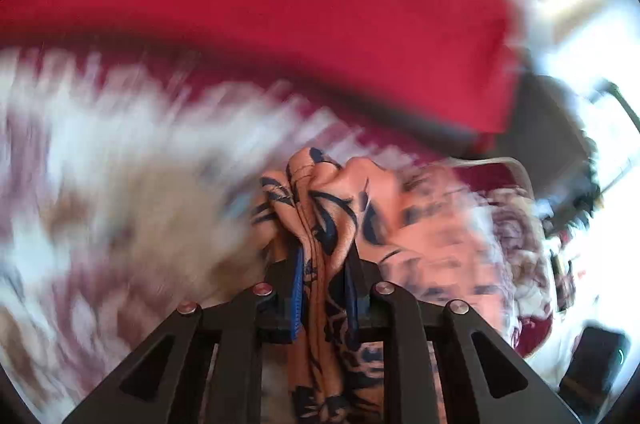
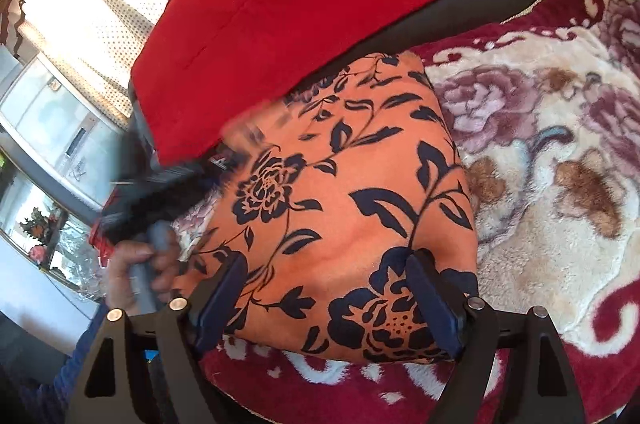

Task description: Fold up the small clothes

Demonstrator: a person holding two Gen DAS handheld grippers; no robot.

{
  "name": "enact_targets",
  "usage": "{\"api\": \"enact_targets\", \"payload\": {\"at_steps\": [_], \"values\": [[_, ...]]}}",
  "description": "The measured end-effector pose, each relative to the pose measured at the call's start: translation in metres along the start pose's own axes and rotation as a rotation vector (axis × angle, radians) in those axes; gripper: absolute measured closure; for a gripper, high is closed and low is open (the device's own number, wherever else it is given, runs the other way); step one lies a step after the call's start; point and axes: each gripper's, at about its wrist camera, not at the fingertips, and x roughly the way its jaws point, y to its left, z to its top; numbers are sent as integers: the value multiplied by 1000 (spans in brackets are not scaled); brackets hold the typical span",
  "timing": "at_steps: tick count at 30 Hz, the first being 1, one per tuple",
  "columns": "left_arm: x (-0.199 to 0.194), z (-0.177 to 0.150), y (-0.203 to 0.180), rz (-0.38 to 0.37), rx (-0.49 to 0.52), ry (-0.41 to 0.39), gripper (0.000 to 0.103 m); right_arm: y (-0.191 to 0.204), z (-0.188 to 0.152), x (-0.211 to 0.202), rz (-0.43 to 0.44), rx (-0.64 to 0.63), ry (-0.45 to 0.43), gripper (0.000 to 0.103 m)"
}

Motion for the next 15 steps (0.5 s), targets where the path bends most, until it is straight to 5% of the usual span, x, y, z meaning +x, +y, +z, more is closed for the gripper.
{"api": "enact_targets", "payload": {"at_steps": [2, 4, 5, 6, 13, 14, 15], "values": [[-5, -1, 11, -63, -54, -12, 75, 1, 0, -2, 5, -3, -2, 19], [-16, -3, 5, -37, -32, -43, 57, -2, 0, -4, 12, 7, -4, 19], [-21, -5, 1, 3, -21, -46, 40, -3, 0, -3, 11, 14, -1, 19], [-27, -9, -1, 19, -19, -49, 37, -4, 0, -4, 11, 20, 0, 19], [-79, -79, -14, -15, 53, -56, 37, 8, -7, -19, 21, 12, -16, 19], [-80, -94, -16, 6, 70, -55, 44, 10, -10, -22, 23, 7, -18, 19], [-74, -107, -16, 40, 85, -21, 67, 11, -13, -23, 23, 8, -17, 19]]}}
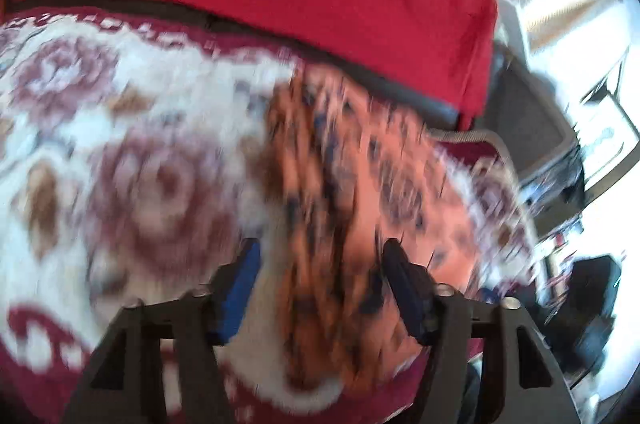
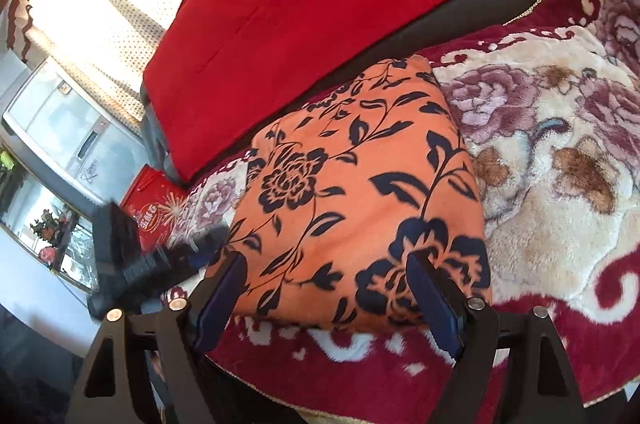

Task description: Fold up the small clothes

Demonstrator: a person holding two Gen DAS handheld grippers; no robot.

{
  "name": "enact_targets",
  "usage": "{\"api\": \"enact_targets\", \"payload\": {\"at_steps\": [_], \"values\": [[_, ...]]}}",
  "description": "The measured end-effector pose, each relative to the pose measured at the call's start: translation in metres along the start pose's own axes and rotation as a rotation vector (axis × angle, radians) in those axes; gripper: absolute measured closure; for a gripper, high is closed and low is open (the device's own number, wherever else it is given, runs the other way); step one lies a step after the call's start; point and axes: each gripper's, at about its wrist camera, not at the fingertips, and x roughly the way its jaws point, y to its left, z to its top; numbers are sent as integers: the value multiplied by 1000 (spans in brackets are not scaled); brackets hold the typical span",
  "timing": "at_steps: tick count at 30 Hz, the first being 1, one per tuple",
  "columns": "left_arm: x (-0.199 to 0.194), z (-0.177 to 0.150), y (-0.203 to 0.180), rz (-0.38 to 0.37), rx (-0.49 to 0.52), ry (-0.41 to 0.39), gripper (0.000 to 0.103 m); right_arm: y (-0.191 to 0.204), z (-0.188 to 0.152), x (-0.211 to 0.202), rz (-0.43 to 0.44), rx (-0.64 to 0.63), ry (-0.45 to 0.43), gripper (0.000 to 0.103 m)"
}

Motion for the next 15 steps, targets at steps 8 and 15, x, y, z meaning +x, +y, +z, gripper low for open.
{"api": "enact_targets", "payload": {"at_steps": [8, 15], "values": [[-23, -9, -17, 22, -22, -58, 45, 4, -13, -22, -3, 7, -16, 17], [-25, -20, -26, 123, -2, -41, 45, -9, -30, -34, 5, 99, -10, 16]]}}
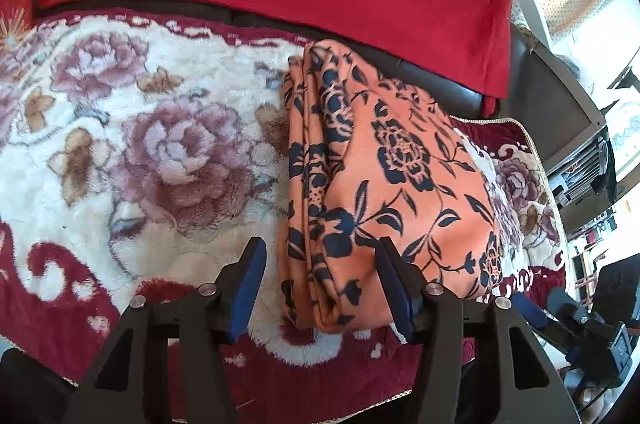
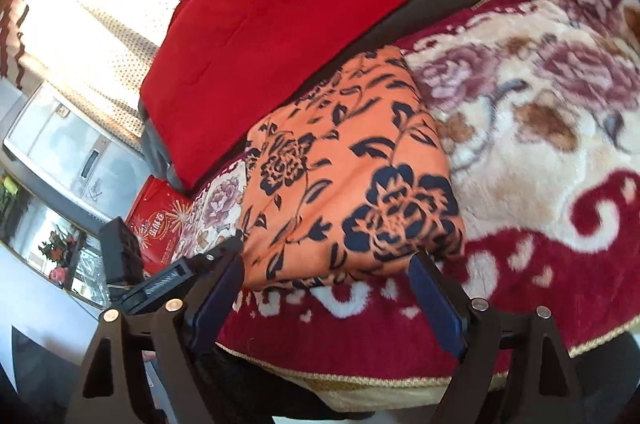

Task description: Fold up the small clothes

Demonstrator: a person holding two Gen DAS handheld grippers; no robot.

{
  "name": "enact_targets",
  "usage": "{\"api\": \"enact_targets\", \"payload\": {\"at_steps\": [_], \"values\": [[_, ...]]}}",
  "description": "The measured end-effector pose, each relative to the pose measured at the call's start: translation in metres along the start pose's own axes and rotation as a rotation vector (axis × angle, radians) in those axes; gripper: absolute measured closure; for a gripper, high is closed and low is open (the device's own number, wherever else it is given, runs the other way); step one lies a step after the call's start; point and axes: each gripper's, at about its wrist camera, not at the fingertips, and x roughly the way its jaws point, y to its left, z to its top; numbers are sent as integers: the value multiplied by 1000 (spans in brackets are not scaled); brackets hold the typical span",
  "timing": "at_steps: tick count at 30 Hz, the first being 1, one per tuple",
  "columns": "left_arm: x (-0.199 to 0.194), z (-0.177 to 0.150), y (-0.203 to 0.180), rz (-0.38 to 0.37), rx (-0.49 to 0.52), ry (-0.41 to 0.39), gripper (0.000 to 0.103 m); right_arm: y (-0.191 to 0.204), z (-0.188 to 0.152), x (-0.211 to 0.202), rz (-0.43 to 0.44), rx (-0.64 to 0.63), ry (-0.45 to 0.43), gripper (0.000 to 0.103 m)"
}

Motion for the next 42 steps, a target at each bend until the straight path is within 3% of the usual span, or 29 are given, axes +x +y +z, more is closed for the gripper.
{"api": "enact_targets", "payload": {"at_steps": [6, 17, 20, 22, 23, 25, 26, 29, 32, 35, 39, 42], "values": [[-9, 2, -16, 52, 49, -30, 39, -8, -3, 0, 8, 43, 19, 15], [-11, -2, -23, 67, 76, -34, 39, 14, 18, 4, 81, 31, -10, 15], [-17, -1, -26, 65, 83, -62, 39, 15, 27, 15, 112, 32, -27, 9], [-16, -2, -25, 57, 74, -73, 36, 1, 27, 36, 98, 85, 23, 8], [-9, -6, -23, 60, 69, -60, 36, -12, 25, 50, 65, 133, 71, 8], [27, -17, -14, 133, 79, 77, 36, -23, 21, 58, 92, 176, 92, 8], [42, -24, -2, 116, 43, 131, 34, -21, 20, 55, 98, 166, 86, 8], [29, -21, 10, 41, -54, 97, 33, -12, 24, 37, 79, 104, 77, 8], [8, -4, 5, 42, -17, 9, 32, -13, 39, 16, 38, 54, 6, 8], [1, 24, 10, 13, -31, -71, 13, -26, 68, 14, 10, 65, -25, 8], [38, 47, 23, 19, -75, 11, 12, -57, 98, 48, -30, 128, 23, 8], [63, 44, 22, -20, -77, 80, 12, -74, 101, 74, 15, 175, 100, 8]]}}
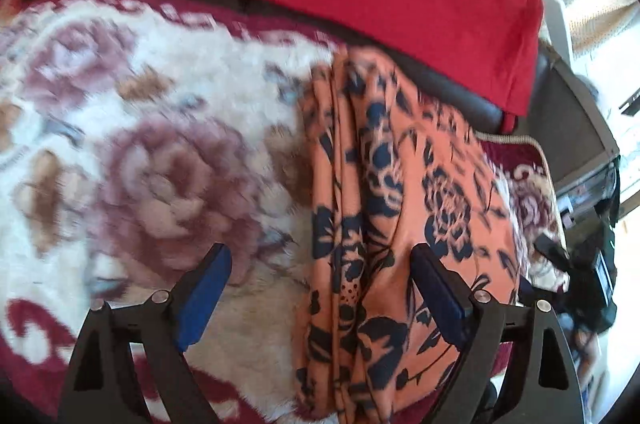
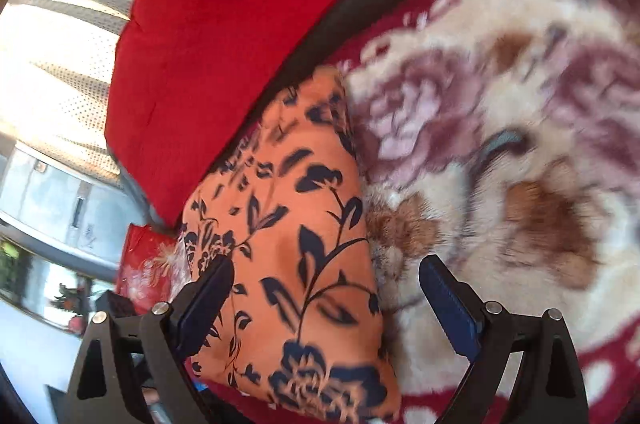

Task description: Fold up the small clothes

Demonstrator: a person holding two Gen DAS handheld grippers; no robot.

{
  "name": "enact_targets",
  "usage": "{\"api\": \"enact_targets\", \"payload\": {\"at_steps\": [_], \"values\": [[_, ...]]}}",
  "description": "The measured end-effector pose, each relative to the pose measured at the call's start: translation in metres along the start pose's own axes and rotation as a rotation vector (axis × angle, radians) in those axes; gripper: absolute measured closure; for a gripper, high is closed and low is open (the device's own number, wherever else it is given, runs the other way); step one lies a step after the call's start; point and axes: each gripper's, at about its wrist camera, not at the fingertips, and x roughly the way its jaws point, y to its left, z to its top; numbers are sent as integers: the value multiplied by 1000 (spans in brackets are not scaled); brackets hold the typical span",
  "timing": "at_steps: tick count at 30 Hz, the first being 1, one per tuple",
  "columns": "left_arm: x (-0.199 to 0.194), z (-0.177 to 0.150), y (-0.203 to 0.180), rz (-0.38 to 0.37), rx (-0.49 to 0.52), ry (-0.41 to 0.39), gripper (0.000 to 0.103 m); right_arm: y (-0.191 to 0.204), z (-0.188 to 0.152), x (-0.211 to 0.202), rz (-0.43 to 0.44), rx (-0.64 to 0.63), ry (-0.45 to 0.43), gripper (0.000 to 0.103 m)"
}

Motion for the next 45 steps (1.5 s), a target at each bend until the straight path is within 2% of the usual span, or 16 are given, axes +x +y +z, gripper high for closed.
{"api": "enact_targets", "payload": {"at_steps": [3, 4, 5, 6, 9, 15, 17, 20, 22, 27, 28, 30, 32, 34, 39, 45], "values": [[17, -3, -4, -38, 27, 31, 13, 1, 6, 24, 12, -16, 56, 7], [20, -3, -6, -41, 36, 33, 18, 12, 8, 29, -3, -97, 64, 19], [21, -3, -9, -50, 51, 35, 31, 20, 9, 36, -2, -146, 105, 58], [20, -3, -13, -72, 72, 30, 62, 26, 8, 41, -36, -175, 135, 58], [12, 1, -32, -79, 141, 13, 72, 54, 8, 36, -100, -269, 130, 67], [-3, 34, -69, -113, 179, -117, 72, 99, 33, -14, -88, -378, -60, 68], [10, 46, -78, -110, 165, -90, 65, 85, 50, -11, -96, -324, -88, 64], [73, 52, -77, 48, 128, 138, 44, 38, 66, 18, -201, -153, -32, 41], [66, 49, -75, 18, 121, 63, 41, 22, 56, 18, -265, -110, -56, 41], [2, 25, -88, 92, 179, -182, 31, 65, 14, -23, -209, -249, -225, 40], [-6, 20, -87, 84, 177, -206, 28, 83, 1, -28, -167, -309, -261, 29], [0, 8, -90, 96, 216, -212, 26, 103, -16, -24, -126, -395, -264, 15], [27, 3, -82, 222, 270, -106, 25, 102, -24, 4, -89, -431, -154, 14], [49, 2, -61, 226, 173, -24, 24, 81, -22, 45, -203, -336, 11, 19], [-12, -3, -79, 252, 179, -191, 14, 122, -53, 1, -245, -445, -130, 13], [-67, -26, -100, 326, 213, -313, 10, 148, -109, -33, -515, -670, -204, 0]]}}
